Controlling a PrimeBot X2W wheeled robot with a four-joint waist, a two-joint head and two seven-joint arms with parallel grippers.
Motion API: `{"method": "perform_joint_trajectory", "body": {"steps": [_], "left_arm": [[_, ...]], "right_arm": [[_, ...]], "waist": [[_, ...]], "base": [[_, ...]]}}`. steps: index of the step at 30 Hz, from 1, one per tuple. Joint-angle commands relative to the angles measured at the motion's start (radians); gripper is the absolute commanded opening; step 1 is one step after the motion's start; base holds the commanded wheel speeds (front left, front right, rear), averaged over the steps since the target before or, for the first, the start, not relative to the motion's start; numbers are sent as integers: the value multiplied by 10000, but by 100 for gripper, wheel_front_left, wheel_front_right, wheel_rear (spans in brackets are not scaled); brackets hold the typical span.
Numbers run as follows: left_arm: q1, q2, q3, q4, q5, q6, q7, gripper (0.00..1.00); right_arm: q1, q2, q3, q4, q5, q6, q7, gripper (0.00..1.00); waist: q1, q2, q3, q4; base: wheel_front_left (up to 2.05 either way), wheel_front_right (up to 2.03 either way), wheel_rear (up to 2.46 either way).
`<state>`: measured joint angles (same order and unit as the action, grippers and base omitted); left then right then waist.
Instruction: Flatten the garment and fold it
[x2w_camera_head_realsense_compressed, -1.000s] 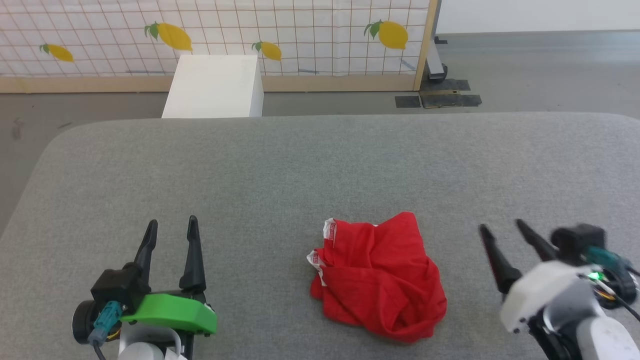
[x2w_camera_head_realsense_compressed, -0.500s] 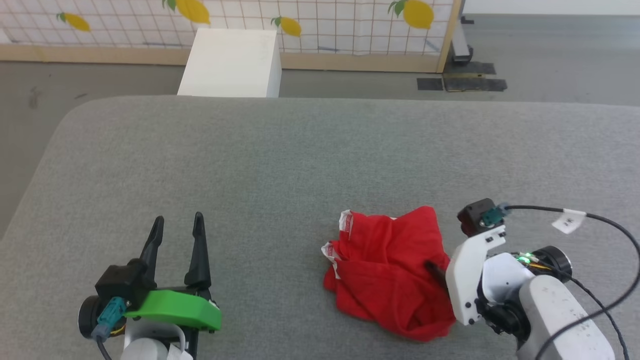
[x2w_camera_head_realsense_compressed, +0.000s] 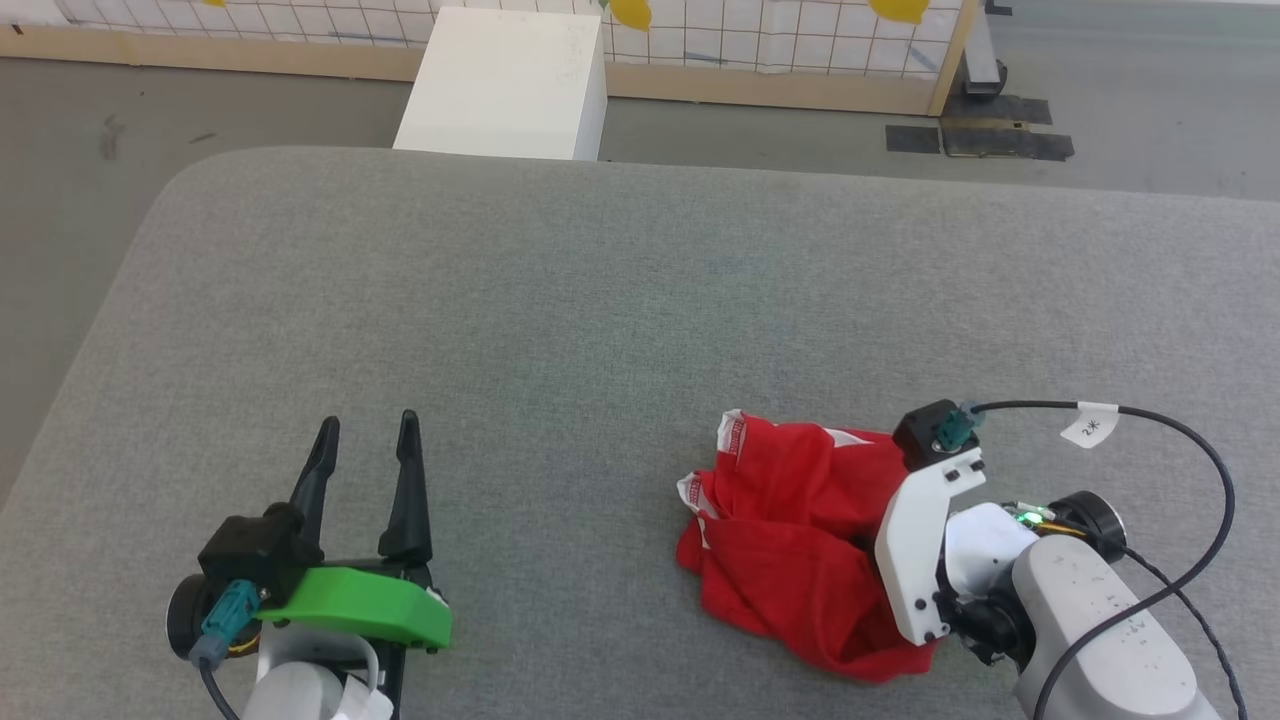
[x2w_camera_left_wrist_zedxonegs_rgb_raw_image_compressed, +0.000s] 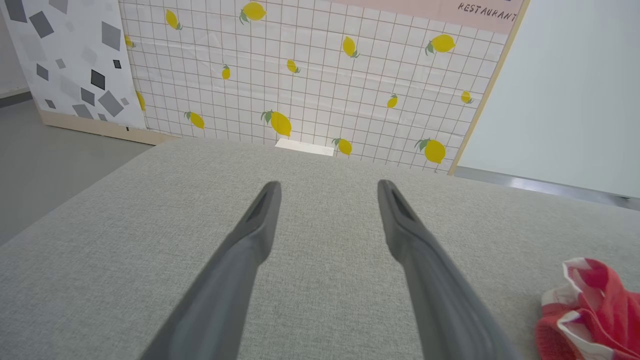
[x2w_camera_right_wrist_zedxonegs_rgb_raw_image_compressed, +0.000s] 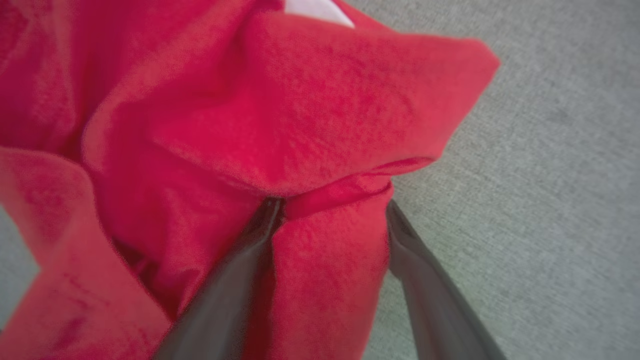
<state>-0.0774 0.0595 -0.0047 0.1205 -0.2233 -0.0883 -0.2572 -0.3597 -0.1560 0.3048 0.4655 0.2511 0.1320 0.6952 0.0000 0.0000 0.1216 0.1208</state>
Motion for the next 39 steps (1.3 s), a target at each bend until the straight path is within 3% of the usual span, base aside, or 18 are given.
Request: {"method": "perform_joint_trajectory", "body": {"steps": [1,10,21,25,30,39], "left_arm": [[-187,-47,-7,19,-92,-64,-46,100],[-42,-70,-119,-87,-186,-110,-46,100],[-40,-82,-214,-402,-215,-127,-46,100],[-311,16,-290,-489,-96,-171,-46,100],[-733,372,-423,-782,94,-215,60,100],[-1514,1127,-441,-2148,406,-223,886,100]], "right_arm": [[146,89,130,351,79,-13,107,0],[-73,-409,760,-264,670,-13,-134,0],[-101,-3072,1442,-2179,1701,-13,605,0],[-279,-3867,1096,-2332,1710,-13,596,0],[-724,-4242,408,-1982,1541,-13,281,0],[-1832,-4589,-1397,-646,763,-13,-625,0]], "waist": [[0,0,5,17],[0,0,-224,-447],[0,0,291,-2997],[0,0,889,-3964],[0,0,1893,-4647],[0,0,4080,-4471]], "base": [[0,0,0],[0,0,0],[0,0,0],[0,0,0],[0,0,0],[0,0,0]]}}
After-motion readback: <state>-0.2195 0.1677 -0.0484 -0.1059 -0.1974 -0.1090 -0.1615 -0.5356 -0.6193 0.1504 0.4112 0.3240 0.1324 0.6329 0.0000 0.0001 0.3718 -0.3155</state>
